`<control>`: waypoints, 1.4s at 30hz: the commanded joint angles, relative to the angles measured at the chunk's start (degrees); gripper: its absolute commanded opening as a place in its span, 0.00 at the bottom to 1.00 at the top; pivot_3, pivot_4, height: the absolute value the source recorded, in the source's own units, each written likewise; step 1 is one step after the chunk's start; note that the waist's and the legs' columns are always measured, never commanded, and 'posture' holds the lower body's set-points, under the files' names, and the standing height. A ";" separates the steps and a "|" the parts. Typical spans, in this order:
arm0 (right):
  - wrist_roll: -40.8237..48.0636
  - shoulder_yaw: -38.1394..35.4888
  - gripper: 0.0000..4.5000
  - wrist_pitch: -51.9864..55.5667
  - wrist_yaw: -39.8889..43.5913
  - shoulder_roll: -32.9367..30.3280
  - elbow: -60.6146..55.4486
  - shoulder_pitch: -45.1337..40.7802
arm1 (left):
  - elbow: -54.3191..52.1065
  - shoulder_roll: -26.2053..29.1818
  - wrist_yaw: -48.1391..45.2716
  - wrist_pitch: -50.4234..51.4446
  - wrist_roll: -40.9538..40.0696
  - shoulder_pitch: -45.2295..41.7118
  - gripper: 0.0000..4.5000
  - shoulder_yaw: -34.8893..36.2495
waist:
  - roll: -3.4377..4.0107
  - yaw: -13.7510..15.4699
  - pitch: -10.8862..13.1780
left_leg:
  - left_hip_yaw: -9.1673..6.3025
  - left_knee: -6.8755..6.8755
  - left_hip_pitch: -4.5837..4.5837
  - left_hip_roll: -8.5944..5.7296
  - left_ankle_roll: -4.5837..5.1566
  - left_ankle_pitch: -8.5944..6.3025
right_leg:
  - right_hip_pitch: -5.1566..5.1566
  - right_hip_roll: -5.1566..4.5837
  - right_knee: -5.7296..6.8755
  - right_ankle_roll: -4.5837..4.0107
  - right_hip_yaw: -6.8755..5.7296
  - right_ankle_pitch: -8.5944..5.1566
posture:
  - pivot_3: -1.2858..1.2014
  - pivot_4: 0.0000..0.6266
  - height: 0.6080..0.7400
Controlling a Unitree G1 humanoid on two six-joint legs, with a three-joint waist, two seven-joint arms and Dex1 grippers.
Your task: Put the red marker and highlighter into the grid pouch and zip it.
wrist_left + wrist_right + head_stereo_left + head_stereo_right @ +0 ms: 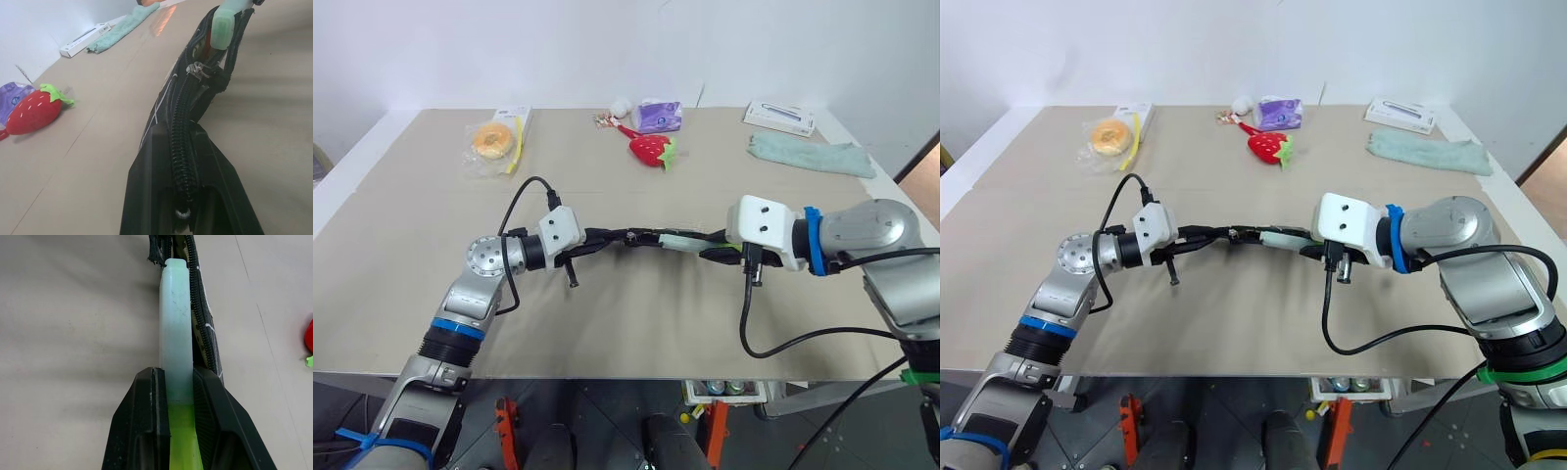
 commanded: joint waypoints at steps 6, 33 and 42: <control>-6.27 1.14 0.09 -2.52 -2.14 -1.37 2.57 -1.20 | -2.72 -0.13 0.40 0.01 -0.73 -0.57 0.00 1.02 | 0.00 -0.01 0.00 | 0.00 0.00 0.00 0.00 0.00 0.00 | 0.00 0.00 0.00 0.00 -0.01 0.00 | 0.52 0.24 0.99; -9.38 6.37 0.75 -3.00 0.22 13.73 6.42 -11.42 | -6.81 -2.18 1.35 3.51 -1.23 1.53 0.00 0.88 | 0.00 -0.02 0.00 | -0.05 0.02 0.00 0.00 -0.02 0.01 | -0.01 0.01 0.09 -0.05 -0.04 0.02 | 0.52 0.24 0.99; 2.27 -2.65 0.99 3.34 1.24 13.55 1.29 -11.21 | -5.92 -2.19 0.88 3.25 -1.29 0.93 0.00 0.87 | 0.00 -0.05 0.00 | -0.06 0.02 0.01 0.00 -0.01 0.01 | 0.00 0.02 0.11 -0.06 -0.04 0.02 | 0.52 0.24 0.99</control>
